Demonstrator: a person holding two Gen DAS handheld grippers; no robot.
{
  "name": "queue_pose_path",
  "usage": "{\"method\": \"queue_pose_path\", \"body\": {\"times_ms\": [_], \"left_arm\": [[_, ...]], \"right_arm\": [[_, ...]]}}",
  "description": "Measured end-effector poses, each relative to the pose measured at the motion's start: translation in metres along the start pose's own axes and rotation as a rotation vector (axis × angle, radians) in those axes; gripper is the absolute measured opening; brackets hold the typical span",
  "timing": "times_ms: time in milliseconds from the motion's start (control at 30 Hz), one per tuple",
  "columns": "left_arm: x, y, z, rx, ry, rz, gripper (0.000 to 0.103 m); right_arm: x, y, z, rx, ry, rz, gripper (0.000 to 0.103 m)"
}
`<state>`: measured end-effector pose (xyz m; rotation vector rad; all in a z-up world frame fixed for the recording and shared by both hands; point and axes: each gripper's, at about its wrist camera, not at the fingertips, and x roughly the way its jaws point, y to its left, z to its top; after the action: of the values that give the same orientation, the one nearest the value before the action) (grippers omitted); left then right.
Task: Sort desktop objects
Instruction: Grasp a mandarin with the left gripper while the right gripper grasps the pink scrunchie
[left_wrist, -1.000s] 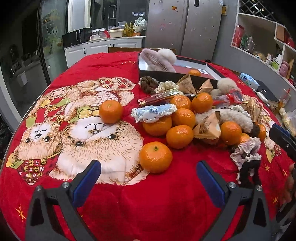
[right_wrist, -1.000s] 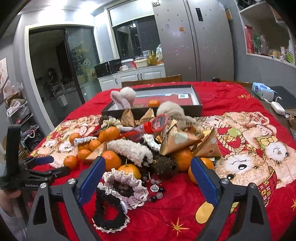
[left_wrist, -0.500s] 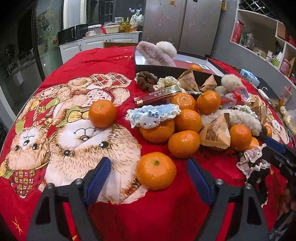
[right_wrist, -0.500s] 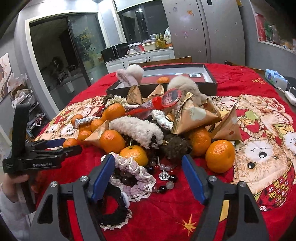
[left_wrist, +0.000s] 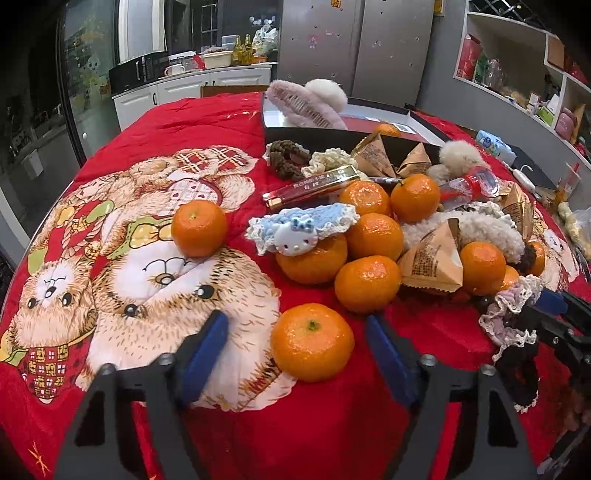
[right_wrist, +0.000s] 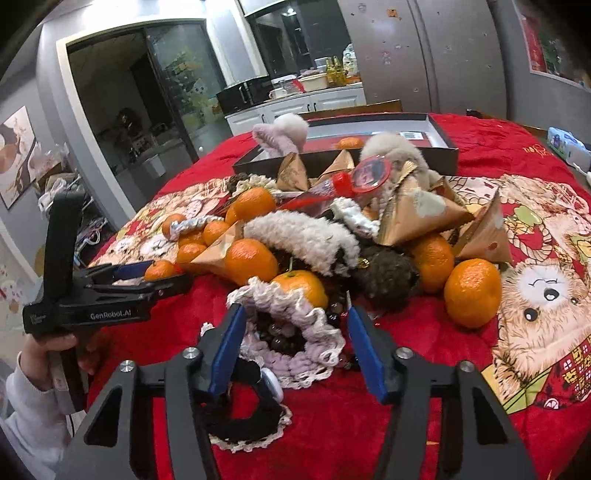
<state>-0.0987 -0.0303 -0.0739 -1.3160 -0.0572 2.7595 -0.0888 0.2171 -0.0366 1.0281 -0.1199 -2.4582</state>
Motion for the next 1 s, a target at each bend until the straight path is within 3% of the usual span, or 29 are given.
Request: {"method": "queue_pose_path", "body": {"times_ms": [100,167,433,467,1000], "left_arm": [[-0.004,0.004,-0.001,-0.02,-0.009,0.017,0.048],[-0.006,0.006,-0.001,-0.031,-0.01,-0.002,0.041],[-0.011,-0.002,-0.007,0.004,-0.023,-0.008,0.039],[-0.012,-0.003,-0.008,0.003,-0.024,-0.01,0.039],[-0.034,-0.011,-0.014,0.0,-0.052,-0.067,0.039]], "right_arm": [[0.0,0.002,-0.001,-0.006,0.003,-0.007,0.053],[-0.001,0.002,-0.002,-0.002,0.003,-0.01,0.049],[-0.003,-0.002,-0.004,0.023,0.006,-0.022,0.022],[-0.004,-0.002,-0.005,0.023,0.0,-0.025,0.013],[-0.027,0.007,0.0,0.021,-0.066,0.001,0.012]]}}
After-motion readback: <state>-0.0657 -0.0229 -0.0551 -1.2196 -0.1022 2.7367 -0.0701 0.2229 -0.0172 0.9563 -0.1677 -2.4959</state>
